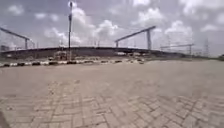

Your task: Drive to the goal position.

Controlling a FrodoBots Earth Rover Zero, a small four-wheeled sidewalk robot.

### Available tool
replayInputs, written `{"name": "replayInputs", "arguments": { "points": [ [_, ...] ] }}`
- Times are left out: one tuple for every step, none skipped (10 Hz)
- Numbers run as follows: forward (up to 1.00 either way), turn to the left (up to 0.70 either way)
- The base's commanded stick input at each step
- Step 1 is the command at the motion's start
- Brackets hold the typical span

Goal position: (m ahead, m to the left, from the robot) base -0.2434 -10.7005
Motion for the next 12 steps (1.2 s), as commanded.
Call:
{"name": "replayInputs", "arguments": {
  "points": [
    [0.0, -0.45],
    [0.0, -0.45],
    [0.0, -0.45],
    [0.0, -0.45],
    [0.0, -0.45],
    [0.0, -0.45],
    [0.0, -0.45],
    [0.0, -0.45],
    [0.0, -0.45],
    [0.0, -0.45],
    [0.0, -0.45],
    [0.0, -0.45]
  ]
}}
